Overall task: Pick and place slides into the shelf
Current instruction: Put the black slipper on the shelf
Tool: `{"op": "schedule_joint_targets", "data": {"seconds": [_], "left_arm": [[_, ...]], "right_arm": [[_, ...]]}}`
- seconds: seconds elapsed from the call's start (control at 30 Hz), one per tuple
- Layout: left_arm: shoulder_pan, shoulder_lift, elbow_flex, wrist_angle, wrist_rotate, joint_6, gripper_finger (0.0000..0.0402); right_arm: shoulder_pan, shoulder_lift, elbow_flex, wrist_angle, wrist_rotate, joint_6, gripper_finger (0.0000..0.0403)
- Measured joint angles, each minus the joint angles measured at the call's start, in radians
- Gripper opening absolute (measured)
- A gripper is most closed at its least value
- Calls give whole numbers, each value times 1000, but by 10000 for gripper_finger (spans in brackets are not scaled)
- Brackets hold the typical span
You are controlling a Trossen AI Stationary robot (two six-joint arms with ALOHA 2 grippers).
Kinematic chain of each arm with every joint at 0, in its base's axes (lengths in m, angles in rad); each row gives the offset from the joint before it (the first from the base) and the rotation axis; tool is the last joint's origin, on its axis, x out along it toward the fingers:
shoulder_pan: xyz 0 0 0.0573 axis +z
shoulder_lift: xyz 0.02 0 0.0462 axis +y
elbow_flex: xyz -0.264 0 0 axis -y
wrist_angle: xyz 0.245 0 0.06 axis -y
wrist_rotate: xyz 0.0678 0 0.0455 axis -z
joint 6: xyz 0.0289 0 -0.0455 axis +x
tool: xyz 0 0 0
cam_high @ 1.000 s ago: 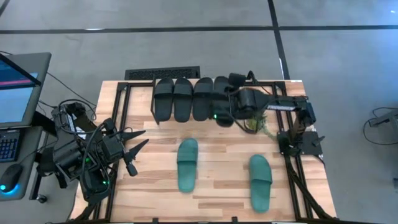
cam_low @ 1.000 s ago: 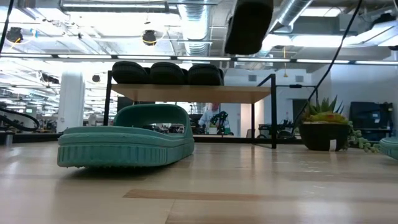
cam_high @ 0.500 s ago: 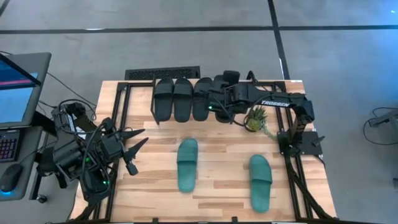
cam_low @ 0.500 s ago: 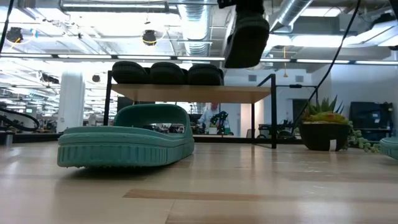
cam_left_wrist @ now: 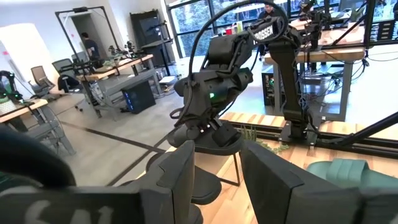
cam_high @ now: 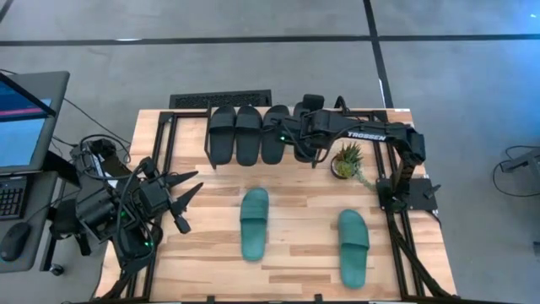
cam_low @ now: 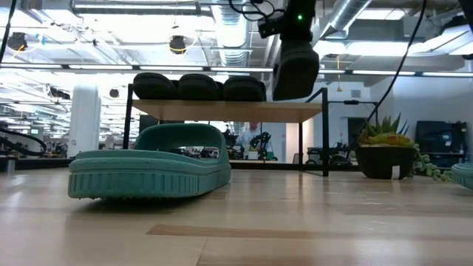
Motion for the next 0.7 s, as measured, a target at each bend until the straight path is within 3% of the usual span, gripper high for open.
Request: {"op": "schedule_joint_targets", "data": {"seconds": [0.2, 0.7], "left_arm": [[0, 0, 0, 0, 0, 0, 122], [30, 0, 0, 0, 7, 0, 122]], "right_arm": [[-5, 0, -44, 110, -16, -68, 0], [-53, 0, -77, 146, -54, -99, 0]]}}
